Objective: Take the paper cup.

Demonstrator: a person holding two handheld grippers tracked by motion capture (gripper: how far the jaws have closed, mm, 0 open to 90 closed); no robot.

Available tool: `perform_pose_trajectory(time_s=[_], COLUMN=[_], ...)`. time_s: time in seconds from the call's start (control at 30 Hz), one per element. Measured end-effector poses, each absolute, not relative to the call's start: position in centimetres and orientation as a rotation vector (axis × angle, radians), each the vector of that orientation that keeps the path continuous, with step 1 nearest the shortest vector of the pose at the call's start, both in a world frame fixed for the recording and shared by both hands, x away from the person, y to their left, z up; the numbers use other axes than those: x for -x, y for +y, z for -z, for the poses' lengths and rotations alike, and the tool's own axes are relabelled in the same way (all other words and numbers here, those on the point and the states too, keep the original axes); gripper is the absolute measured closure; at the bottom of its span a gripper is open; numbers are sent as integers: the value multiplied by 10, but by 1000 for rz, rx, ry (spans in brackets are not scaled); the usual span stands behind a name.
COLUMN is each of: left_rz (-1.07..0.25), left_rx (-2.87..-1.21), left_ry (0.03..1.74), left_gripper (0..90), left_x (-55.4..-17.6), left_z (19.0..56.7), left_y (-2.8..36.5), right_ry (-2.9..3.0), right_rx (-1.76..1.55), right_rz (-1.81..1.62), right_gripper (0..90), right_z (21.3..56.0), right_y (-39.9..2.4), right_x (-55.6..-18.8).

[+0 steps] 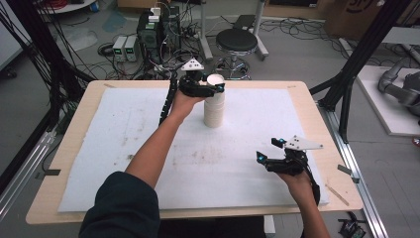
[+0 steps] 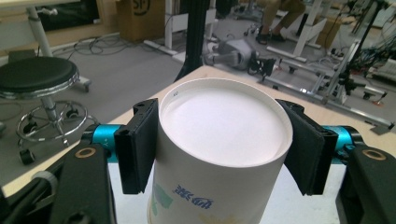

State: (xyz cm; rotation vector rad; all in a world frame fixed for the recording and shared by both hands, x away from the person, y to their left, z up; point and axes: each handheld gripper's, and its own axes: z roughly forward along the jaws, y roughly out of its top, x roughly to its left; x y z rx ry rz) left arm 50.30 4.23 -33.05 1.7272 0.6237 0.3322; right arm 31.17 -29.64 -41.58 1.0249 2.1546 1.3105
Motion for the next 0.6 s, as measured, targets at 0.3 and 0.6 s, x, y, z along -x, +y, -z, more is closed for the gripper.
perform_pose_trajectory(time_s=[0.3, 0.6], left_rz=[-356, -379], left_rx=[-1660, -1543], left_ry=[604, 595], left_gripper=[346, 349], left_x=[-497, -482], left_z=[298, 267], left_y=[52, 75], right_ry=[2158, 2147], right_rx=[-1029, -1018], right_rz=[-1313, -1323], right_gripper=[188, 188], right_z=[415, 414], right_y=[-296, -296], right_x=[-311, -310])
